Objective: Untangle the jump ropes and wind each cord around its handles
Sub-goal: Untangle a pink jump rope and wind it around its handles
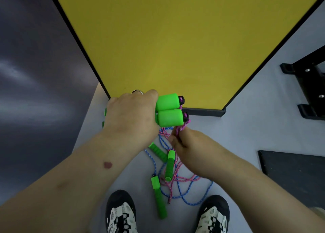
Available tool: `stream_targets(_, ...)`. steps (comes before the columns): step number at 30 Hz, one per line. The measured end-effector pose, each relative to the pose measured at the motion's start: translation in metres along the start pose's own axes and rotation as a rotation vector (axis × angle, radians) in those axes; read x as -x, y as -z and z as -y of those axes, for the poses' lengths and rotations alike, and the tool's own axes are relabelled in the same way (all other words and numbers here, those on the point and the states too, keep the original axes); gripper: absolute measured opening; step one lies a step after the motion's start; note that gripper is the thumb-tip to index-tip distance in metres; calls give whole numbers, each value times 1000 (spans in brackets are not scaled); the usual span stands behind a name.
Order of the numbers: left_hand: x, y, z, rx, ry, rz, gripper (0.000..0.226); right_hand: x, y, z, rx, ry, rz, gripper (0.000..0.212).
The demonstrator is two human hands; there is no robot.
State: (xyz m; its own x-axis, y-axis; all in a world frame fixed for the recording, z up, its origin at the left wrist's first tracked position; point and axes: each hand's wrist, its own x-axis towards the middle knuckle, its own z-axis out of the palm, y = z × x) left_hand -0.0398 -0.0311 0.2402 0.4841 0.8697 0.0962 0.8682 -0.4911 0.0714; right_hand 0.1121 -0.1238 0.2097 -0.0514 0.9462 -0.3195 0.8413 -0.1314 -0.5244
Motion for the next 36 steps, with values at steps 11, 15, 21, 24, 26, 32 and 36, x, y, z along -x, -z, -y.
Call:
stream_targets(11,3,-7,7,-61,-32,64,29,0,78,34,244,128,76,19)
stream_targets(15,3,-4,3,-35,-104,94,32,-20,98,18,-81,159,77,16)
stream_targets(21,4,2,-3,39,-171,94,35,-39,85,-15,-677,148,40,18)
stream_targets(24,3,3,1,87,-148,122,36,-44,70,-21,-849,62,29,20)
stream_targets(26,3,5,2,132,-165,156,35,-46,62,-23,-940,24,33,38)
stream_targets(32,-1,8,1,215,-147,116,32,-44,42,-21,-962,-97,38,25)
stream_targets(36,-3,3,4,144,-66,56,34,-28,29,-10,-731,-221,-19,37)
